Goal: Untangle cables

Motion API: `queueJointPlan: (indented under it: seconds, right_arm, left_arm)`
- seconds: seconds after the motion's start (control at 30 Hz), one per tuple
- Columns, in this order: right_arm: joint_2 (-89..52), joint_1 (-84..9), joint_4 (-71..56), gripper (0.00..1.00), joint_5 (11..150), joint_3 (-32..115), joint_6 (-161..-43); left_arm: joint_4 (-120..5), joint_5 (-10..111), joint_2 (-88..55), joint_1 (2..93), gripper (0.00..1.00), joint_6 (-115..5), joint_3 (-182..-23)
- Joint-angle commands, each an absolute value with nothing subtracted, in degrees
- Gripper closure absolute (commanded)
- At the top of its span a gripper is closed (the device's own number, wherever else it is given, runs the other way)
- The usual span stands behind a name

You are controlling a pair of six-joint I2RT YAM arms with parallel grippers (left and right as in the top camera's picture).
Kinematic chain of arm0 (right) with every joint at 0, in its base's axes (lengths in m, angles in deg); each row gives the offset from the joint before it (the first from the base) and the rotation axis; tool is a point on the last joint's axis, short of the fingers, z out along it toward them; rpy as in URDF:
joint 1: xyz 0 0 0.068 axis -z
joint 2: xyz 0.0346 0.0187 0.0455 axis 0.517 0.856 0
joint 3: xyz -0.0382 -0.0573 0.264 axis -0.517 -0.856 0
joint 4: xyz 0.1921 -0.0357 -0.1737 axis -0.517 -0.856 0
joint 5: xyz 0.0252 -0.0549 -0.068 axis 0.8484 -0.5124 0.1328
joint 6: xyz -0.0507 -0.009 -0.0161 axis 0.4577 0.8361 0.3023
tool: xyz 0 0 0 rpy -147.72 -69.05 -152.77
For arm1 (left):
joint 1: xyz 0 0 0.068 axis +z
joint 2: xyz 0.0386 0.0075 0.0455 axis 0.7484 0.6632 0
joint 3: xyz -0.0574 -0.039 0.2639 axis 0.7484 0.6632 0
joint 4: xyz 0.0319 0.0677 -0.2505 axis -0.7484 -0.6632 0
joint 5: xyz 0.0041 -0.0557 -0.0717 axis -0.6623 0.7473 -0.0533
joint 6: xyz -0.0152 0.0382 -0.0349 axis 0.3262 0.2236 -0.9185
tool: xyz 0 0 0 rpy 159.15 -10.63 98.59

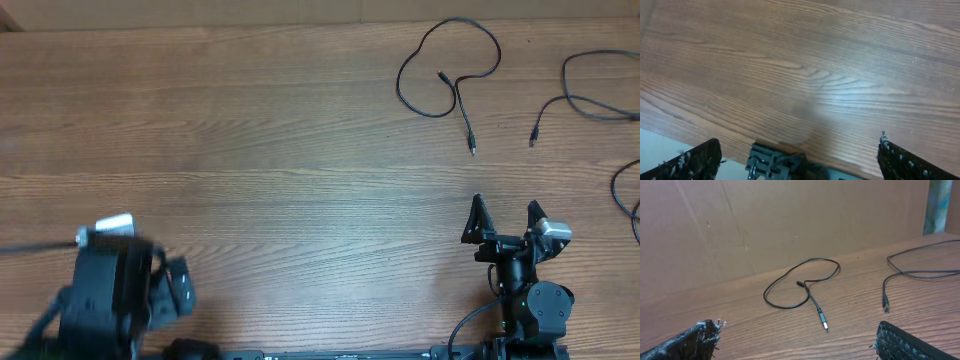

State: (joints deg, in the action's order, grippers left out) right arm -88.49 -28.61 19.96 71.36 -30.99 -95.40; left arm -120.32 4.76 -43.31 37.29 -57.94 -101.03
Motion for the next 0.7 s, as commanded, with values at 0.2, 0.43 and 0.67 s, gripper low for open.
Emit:
queueJointPlan:
  seconds: [0.2,0.43,0.67]
  right_arm:
    - [-89.17,-28.94,20.31,0.0,71.01,-31.58,-94.94]
    - [-89.17,-28.94,20.31,0.0,71.01,-31.58,-94.94]
    - [-89.17,-28.94,20.31,0.0,71.01,-31.58,-94.94]
  left_arm:
    - [-119.86,2.11,-59.63,37.25,0.0,-55.88,-100.06]
    - [-119.88,2.13,-72.35,37.36,0.0,-55.88,-100.06]
    - [-119.88,2.24,-82.34,43.46,0.0,-55.88,-100.09]
